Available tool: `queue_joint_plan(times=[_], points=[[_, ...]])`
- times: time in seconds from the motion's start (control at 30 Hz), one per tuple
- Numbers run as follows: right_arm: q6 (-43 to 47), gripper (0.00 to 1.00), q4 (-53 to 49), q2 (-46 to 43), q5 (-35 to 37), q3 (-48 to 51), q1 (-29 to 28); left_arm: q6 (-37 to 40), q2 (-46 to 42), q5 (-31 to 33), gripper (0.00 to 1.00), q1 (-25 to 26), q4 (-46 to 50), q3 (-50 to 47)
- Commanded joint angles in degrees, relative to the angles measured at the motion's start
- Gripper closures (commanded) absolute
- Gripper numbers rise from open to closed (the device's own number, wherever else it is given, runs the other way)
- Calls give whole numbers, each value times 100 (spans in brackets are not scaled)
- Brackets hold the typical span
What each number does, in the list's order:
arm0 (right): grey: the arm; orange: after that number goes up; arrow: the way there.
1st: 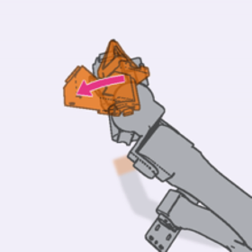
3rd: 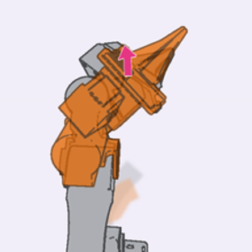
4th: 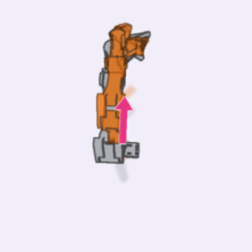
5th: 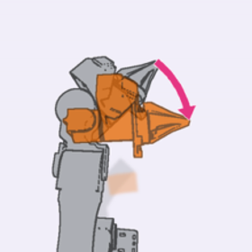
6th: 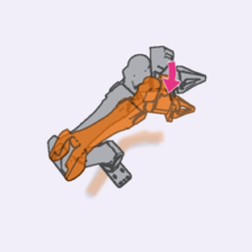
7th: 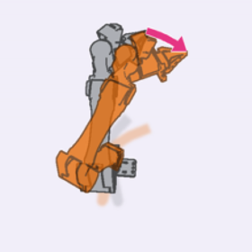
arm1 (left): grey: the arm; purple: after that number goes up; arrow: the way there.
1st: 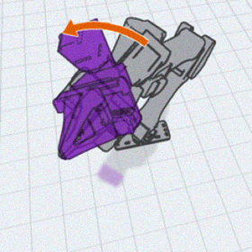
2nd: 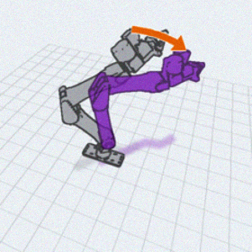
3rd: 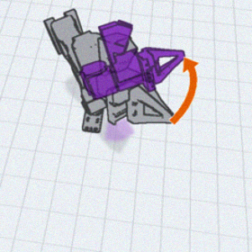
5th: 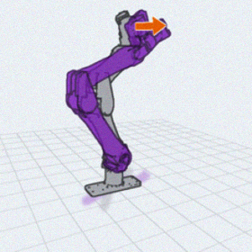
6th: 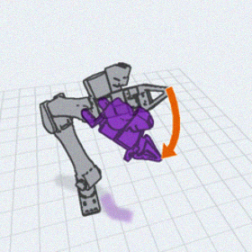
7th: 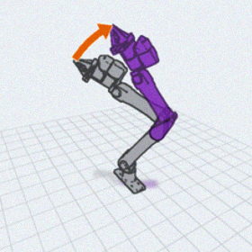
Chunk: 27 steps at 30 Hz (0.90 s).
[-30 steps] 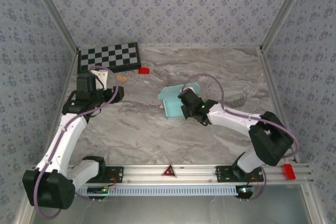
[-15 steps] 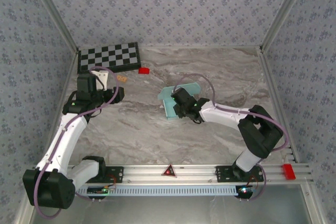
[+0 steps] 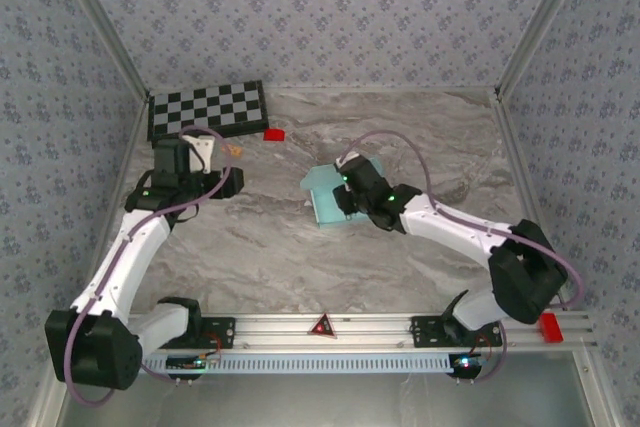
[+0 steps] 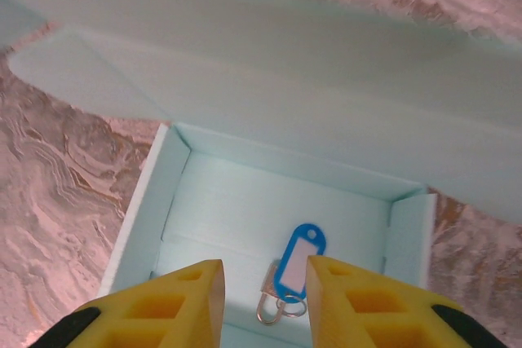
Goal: Fold the paper box
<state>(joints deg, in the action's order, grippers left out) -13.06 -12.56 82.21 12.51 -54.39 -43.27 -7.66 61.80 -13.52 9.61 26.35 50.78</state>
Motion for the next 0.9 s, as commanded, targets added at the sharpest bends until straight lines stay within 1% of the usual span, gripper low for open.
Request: queue_joint_plan(times=[0.0,0.2,0.4,0.43,0.47,0.53,0.63,0.87], points=[[66,66,-315,-400,-138,95,243,-113,142,-188,22,303,-104,299],[163,62,-609,-957,-489,208,853,-133,420,-223,22,1011,-517,277],[288,58,-814,-1367,-887,377,1529,129,854,-316,22,1506,-838,319],[322,56,-784,-1390,-1044,426,1637,150,932,-318,22,1552,-900,317],[383,55,-738,-1401,-1323,481,1820,199,1027,-439,23,1577,-1012,298],[560,53,-720,-1372,-1648,520,2063,369,1201,-710,24,1636,-1162,320],[957,50,-543,-1310,-2267,628,2398,435,1481,-716,25,1731,-1319,426],[1743,48,225,-991,-2866,871,2719,812,2166,-946,26,1979,-1404,785]])
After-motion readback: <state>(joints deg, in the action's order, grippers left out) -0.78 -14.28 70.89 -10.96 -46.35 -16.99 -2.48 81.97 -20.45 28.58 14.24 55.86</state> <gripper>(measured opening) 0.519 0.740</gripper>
